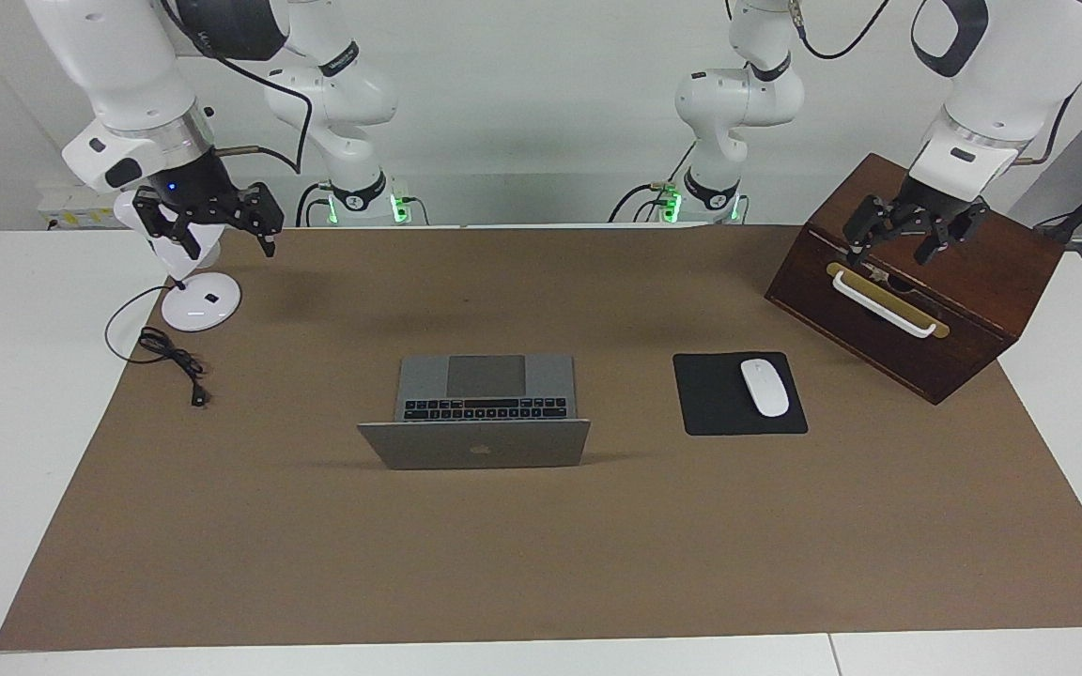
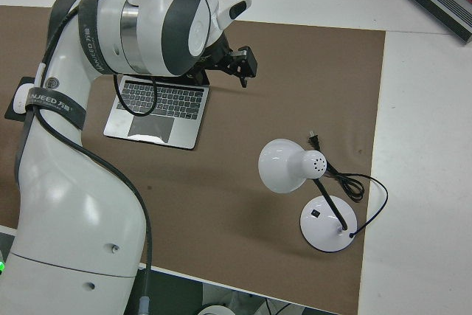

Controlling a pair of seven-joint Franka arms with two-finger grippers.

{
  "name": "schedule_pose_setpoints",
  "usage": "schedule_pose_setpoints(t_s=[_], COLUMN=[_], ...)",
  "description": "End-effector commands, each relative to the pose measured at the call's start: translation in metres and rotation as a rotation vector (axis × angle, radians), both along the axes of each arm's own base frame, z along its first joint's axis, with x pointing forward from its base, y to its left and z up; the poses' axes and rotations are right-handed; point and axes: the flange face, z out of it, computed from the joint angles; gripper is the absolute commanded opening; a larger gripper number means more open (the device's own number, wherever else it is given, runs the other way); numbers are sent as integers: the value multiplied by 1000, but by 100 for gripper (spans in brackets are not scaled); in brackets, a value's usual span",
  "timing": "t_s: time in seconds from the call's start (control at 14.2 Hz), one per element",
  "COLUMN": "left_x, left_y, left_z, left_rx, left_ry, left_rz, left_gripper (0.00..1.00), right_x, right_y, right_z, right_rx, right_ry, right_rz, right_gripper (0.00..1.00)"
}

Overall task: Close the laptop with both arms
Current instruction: 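Raise the right gripper from rest toward the laptop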

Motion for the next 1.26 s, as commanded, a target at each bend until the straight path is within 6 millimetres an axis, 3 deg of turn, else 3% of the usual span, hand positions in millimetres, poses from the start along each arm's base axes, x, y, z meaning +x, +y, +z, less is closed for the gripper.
schedule_pose_setpoints(t_s=[0.0, 0.35, 0.49, 0.63, 1.05, 1.19], left_x=[-5, -6, -6, -6, -6, -6], left_y=[3, 3, 3, 3, 4, 4], left_z=[3, 4, 3, 3, 3, 0], left_rx=[4, 4, 4, 4, 4, 4], left_ry=[-6, -8, -6, -8, -8, -5], left_rz=[11, 11, 11, 11, 14, 16], left_gripper=[100, 100, 100, 100, 100, 91], right_x=[-3, -4, -2, 6, 60, 79], right_y=[-1, -2, -18, -20, -21, -23], right_z=[2, 1, 1, 7, 8, 4], right_rx=[21, 36, 84, 98, 85, 85], right_ry=[-5, 0, -12, -78, -163, -214], right_rz=[-26, -36, -93, -102, -89, -90], right_gripper=[100, 100, 100, 100, 100, 99])
